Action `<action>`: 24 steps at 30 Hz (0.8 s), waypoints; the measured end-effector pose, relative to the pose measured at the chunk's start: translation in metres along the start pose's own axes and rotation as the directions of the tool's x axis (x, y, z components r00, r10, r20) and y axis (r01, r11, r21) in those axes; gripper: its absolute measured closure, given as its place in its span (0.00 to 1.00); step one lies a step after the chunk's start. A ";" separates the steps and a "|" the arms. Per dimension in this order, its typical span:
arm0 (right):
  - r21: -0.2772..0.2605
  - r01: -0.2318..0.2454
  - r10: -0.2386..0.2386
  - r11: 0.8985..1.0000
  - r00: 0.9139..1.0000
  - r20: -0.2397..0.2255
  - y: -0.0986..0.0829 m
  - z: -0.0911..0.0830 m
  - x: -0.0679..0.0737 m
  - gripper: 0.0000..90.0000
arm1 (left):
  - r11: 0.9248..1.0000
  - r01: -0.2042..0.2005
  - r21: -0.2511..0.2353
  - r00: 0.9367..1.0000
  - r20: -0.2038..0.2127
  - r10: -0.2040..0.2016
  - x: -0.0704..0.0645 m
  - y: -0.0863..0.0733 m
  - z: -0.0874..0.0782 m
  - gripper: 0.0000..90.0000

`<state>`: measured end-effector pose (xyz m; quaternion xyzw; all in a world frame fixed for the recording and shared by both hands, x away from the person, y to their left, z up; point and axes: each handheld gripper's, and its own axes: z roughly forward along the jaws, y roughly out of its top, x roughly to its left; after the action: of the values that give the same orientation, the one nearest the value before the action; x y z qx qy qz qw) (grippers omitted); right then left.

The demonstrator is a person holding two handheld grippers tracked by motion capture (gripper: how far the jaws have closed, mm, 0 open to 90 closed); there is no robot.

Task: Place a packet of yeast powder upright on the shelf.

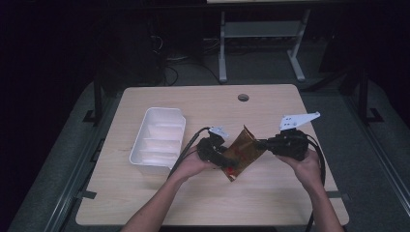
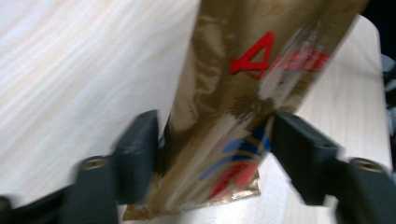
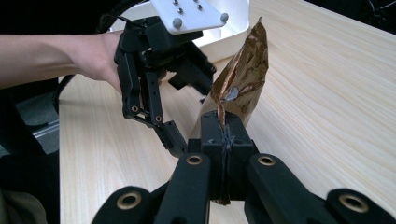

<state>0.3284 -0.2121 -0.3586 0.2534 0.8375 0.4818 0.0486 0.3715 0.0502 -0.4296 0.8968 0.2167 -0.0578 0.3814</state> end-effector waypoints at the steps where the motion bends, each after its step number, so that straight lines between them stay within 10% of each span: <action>1: 0.003 0.002 -0.002 1.000 1.000 0.011 0.000 0.000 0.000 0.99 | 1.000 -0.010 0.005 1.000 -0.004 0.010 -0.001 -0.001 0.001 0.44; 9: -0.036 -0.054 0.055 0.998 0.998 0.022 -0.006 -0.002 -0.008 0.93 | 0.999 -0.046 0.018 0.998 0.037 0.045 -0.005 -0.008 0.000 0.78; 24: -0.075 -0.216 0.213 0.974 0.976 -0.036 -0.028 0.010 -0.027 0.62 | 0.999 -0.024 -0.022 0.999 0.044 0.025 -0.006 -0.014 -0.003 0.82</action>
<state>0.3444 -0.2283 -0.3910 0.3335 0.7863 0.5201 -0.0054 0.3596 0.0587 -0.4354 0.8936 0.1980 -0.0709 0.3966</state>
